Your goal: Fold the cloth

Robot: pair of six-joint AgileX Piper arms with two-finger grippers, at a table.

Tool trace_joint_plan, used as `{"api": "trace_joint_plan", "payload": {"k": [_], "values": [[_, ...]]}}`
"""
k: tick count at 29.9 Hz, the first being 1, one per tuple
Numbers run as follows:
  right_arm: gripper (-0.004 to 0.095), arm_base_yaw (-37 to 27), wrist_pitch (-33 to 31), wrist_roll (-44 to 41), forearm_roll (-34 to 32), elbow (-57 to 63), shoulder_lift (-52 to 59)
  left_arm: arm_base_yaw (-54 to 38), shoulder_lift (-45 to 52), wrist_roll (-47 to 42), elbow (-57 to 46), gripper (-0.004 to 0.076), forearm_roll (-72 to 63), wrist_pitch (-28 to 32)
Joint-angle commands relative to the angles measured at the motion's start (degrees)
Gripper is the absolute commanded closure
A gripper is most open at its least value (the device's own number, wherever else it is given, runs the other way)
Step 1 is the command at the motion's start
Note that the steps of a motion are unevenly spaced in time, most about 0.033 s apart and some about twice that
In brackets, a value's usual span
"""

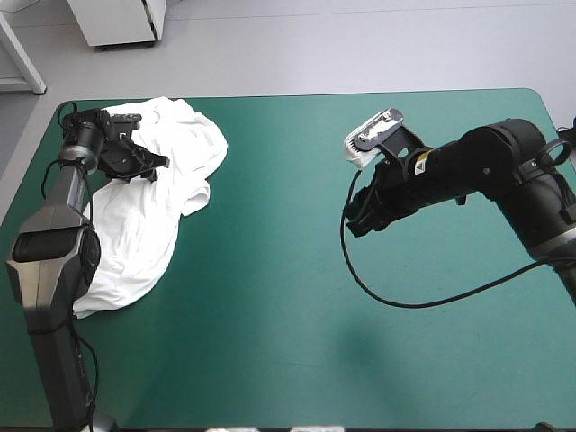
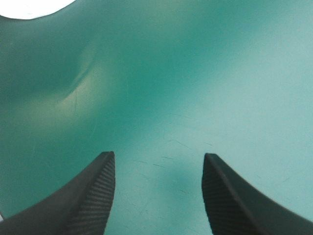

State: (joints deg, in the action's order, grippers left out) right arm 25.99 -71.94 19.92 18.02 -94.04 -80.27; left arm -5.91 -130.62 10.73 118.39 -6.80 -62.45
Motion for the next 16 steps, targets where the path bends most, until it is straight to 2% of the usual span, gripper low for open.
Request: {"api": "trace_joint_plan", "payload": {"k": [1,2,5,10,16], "values": [[0.0395,-0.25,0.42,0.19,1.5,-1.52,1.95,0.24,2.16,1.11,1.55,0.0424,-5.85,0.23],[0.0395,-0.25,0.42,0.19,1.5,-1.52,1.95,0.24,2.16,1.07,1.55,0.0479,-6.13,-0.13],[0.0397,-0.25,0.42,0.19,1.5,-1.52,1.95,0.33,2.16,2.53,1.55,0.0734,-6.6,-1.06],[0.0397,-0.25,0.42,0.19,1.35,-1.52,1.95,0.93,2.44,7.17,1.55,0.0733,-12.99,-2.62],[0.0398,-0.25,0.42,0.19,1.09,-1.52,1.95,7.61,4.4,10.26,1.55,0.0733,-15.07,-4.19]]}}
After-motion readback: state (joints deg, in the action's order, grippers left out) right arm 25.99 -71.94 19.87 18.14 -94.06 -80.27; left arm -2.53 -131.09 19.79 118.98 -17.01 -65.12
